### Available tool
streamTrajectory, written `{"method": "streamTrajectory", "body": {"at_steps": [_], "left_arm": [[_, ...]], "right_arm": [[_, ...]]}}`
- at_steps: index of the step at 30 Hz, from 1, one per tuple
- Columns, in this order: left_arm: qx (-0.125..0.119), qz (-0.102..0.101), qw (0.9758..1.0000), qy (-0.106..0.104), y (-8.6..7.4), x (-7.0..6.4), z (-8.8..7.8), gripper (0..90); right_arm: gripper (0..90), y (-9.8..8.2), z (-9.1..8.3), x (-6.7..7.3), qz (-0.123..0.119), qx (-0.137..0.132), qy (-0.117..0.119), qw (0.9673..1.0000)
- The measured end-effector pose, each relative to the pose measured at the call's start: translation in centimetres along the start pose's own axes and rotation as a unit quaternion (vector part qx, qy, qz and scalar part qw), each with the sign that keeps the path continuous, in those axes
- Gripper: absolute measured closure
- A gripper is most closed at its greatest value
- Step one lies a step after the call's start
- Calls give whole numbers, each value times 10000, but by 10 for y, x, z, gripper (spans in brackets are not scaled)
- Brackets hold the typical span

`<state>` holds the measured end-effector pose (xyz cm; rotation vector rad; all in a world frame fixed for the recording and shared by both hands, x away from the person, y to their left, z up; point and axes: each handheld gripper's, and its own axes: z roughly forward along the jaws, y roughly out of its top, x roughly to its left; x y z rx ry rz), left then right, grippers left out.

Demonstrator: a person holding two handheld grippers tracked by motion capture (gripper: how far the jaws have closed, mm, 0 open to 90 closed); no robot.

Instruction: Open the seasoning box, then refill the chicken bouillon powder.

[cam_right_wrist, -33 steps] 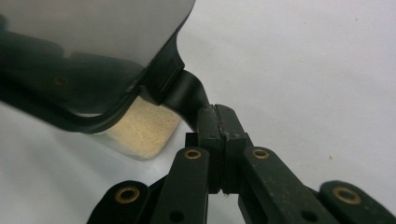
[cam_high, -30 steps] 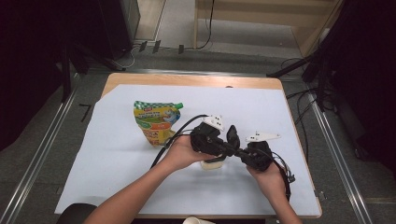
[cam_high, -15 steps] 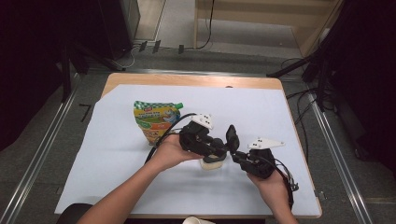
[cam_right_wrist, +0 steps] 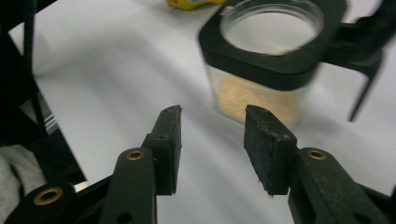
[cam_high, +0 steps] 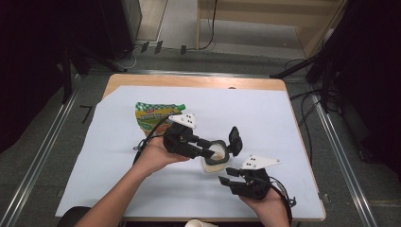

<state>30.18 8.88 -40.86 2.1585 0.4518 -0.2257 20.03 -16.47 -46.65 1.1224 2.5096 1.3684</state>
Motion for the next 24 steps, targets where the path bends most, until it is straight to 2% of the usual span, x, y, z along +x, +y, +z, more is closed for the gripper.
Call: {"method": "streamTrajectory", "body": {"at_steps": [1,2,4,6,8,10,15,21,24], "left_arm": [[142,-256,9996,-45,-2,6,-3,548],[171,-364,9992,-68,-4,9,-4,537],[157,-385,9991,-7,-5,11,-6,537],[114,-310,9994,82,-10,13,-12,536],[69,-320,9994,125,-12,14,-16,508],[64,-322,9994,132,-12,15,-17,476],[-55,-476,9987,170,-15,20,-27,438],[-60,-447,9989,149,-18,22,-35,439],[-21,-402,9989,241,-19,21,-40,445]], "right_arm": [[561,1,3,5,-96,35,50,9999],[555,2,4,7,-125,44,61,9999],[533,4,7,10,-203,37,99,9997],[531,4,10,14,-281,54,139,9995],[533,5,13,17,-289,113,190,9993],[534,5,14,19,-322,118,204,9992],[533,10,22,27,-378,145,316,9987],[534,14,30,33,-498,202,422,9977],[535,18,34,37,-513,189,477,9974]]}}
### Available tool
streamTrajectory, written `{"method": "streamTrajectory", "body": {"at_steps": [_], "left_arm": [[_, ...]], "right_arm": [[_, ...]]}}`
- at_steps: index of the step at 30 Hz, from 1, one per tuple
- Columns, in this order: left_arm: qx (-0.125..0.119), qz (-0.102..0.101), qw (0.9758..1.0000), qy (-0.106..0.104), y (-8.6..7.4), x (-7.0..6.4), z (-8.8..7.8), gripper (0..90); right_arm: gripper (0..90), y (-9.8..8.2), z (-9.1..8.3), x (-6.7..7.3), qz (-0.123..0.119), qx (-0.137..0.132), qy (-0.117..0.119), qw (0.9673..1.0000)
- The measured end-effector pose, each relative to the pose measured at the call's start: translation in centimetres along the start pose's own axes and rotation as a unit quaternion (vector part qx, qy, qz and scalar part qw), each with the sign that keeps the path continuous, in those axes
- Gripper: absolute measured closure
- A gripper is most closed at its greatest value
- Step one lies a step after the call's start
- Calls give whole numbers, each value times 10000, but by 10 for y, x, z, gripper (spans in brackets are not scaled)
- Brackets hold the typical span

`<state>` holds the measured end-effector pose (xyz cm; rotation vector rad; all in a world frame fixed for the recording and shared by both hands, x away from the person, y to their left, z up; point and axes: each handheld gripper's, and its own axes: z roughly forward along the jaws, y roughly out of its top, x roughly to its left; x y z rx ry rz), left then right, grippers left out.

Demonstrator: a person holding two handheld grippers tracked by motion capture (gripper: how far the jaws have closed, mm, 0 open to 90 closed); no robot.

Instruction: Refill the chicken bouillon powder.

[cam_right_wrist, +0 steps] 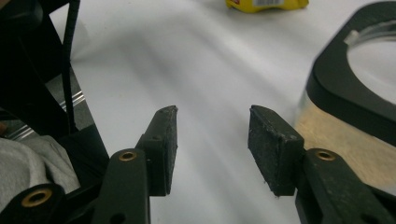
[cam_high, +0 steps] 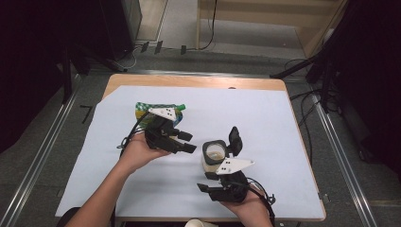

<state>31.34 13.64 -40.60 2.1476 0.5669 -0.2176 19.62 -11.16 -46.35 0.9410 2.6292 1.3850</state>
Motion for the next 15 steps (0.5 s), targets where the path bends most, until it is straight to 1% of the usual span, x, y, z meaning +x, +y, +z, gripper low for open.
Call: {"method": "streamTrajectory", "body": {"at_steps": [1,2,3,4,6,8,9,10,13,15], "left_arm": [[-2,-10,10000,10,0,2,-4,455],[-2,-10,10000,10,0,2,-4,455],[-19,-49,10000,71,-1,3,-9,457],[-19,-49,10000,71,-1,3,-9,463],[-63,3,9999,142,-2,4,-15,468],[-106,-18,9997,208,-4,5,-19,468],[-105,-52,9995,287,-6,6,-23,467],[-93,-69,9994,327,-8,7,-25,467],[-77,-75,9989,464,-13,8,-31,455],[-95,-78,9985,536,-17,8,-36,449]], "right_arm": [[533,2,3,2,-20,-6,47,10000],[533,2,3,2,-20,-6,47,10000],[524,5,7,4,-74,24,65,9999],[524,5,7,4,-74,24,65,9999],[512,9,14,7,-107,59,79,9999],[510,10,16,8,-123,40,88,9999],[503,14,19,9,-103,62,103,9999],[500,16,21,10,-122,60,132,9998],[493,22,29,10,-53,41,318,9995],[493,24,35,12,-140,58,345,9993]]}}
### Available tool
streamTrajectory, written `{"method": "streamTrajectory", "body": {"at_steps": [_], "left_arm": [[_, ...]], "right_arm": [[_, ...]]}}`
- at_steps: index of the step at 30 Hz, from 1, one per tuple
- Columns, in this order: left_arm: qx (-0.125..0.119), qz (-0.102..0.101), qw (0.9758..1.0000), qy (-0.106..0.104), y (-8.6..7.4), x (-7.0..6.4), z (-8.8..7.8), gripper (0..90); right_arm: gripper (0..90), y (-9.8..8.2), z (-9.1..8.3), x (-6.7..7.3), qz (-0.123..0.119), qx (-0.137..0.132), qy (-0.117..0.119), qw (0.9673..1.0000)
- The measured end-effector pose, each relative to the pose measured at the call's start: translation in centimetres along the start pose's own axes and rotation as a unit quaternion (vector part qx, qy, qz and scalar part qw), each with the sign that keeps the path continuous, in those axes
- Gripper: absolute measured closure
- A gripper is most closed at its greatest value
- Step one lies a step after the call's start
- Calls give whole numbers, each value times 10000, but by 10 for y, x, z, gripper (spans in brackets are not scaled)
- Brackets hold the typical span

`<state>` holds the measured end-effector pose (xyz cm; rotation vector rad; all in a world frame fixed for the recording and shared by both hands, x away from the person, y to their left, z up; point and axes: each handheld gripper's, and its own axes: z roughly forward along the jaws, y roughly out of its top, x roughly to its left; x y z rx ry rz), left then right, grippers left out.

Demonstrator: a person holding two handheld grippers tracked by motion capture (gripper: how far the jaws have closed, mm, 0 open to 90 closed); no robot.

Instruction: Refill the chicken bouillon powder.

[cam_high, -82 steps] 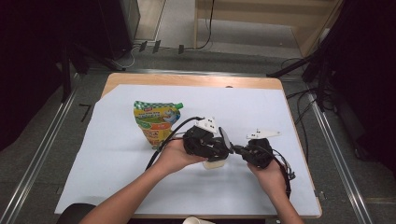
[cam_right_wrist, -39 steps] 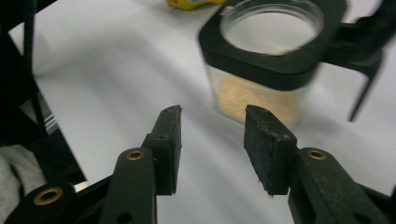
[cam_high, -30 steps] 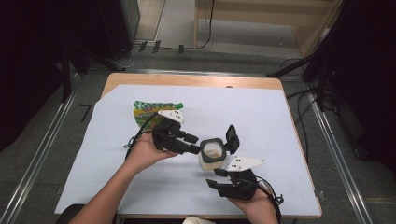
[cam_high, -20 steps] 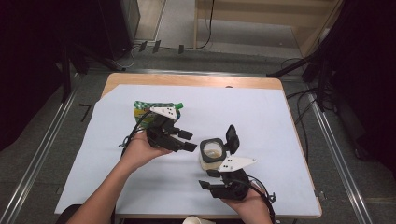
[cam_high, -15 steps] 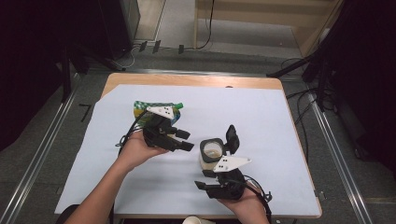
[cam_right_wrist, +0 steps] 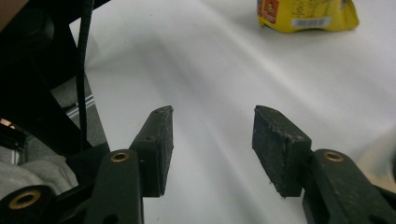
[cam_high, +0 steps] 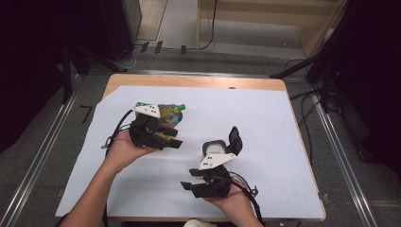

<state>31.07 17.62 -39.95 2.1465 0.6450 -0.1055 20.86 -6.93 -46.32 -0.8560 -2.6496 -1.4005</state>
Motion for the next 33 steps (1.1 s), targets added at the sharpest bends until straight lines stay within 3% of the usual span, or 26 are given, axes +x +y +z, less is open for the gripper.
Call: {"method": "streamTrajectory", "body": {"at_steps": [7,15,23,26,33], "left_arm": [[-116,-89,9997,217,-12,6,-19,448],[-86,-311,9988,375,-24,14,-37,459],[-189,-414,9977,494,-33,25,-51,466],[-160,-403,9978,502,-37,30,-57,479],[-139,-466,9974,528,-44,37,-69,481]], "right_arm": [[493,14,17,6,-263,108,102,9995],[507,23,31,3,-298,141,142,9994],[503,12,37,8,-397,196,106,9990],[504,7,35,6,-258,201,123,9994],[503,5,39,6,-251,264,133,9992]]}}
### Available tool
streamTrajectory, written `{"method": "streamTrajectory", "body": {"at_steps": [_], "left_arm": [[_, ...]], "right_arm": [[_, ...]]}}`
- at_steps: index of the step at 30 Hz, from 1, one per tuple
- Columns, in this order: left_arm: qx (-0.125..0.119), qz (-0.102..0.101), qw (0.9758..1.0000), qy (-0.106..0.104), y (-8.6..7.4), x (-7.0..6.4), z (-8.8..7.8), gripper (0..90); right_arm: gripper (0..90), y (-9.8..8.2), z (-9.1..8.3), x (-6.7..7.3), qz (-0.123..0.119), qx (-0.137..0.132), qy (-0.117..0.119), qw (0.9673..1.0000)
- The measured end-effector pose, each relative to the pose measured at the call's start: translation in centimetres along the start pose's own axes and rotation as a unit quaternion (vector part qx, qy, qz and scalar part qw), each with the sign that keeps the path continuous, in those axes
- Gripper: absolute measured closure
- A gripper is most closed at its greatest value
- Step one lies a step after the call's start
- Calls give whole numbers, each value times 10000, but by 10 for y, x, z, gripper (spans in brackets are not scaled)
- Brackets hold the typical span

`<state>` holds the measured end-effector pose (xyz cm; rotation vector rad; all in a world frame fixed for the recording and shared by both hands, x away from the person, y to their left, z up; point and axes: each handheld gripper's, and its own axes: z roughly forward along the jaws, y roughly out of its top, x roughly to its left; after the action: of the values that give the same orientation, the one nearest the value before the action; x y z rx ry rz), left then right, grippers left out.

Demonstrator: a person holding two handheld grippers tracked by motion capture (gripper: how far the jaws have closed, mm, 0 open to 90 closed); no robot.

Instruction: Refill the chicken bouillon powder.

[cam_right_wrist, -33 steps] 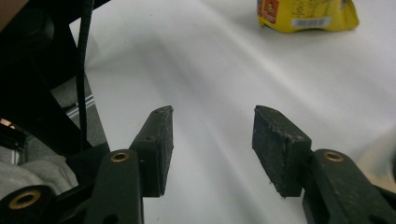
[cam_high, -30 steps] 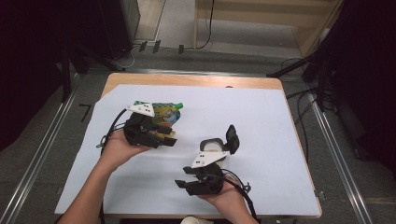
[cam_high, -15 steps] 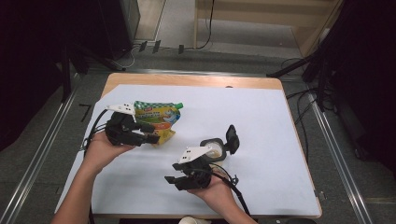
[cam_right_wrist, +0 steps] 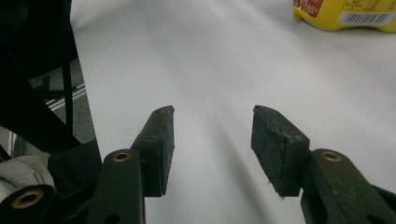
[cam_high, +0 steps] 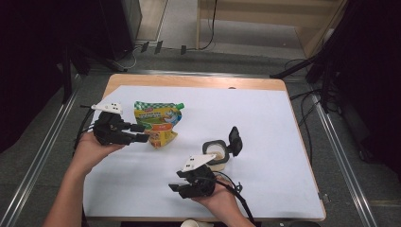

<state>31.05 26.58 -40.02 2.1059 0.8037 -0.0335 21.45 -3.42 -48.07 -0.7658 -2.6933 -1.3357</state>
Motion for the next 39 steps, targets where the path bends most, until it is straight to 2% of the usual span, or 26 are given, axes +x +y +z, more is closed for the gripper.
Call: {"method": "streamTrajectory", "body": {"at_steps": [7,14,18,32,39], "left_arm": [[-52,-167,9997,144,-7,9,-10,481],[-94,-198,9996,204,-8,14,-10,482],[-132,-258,9992,258,-5,20,-3,482],[-131,-75,9995,260,15,21,18,507],[-139,-26,9997,209,19,21,31,604]], "right_arm": [[503,-3,3,-1,17,75,5,10000],[505,-3,3,-2,27,71,0,10000],[505,-3,5,-2,15,90,16,10000],[506,-5,9,-7,58,65,-46,10000],[494,-7,9,-8,62,0,-160,9999]]}}
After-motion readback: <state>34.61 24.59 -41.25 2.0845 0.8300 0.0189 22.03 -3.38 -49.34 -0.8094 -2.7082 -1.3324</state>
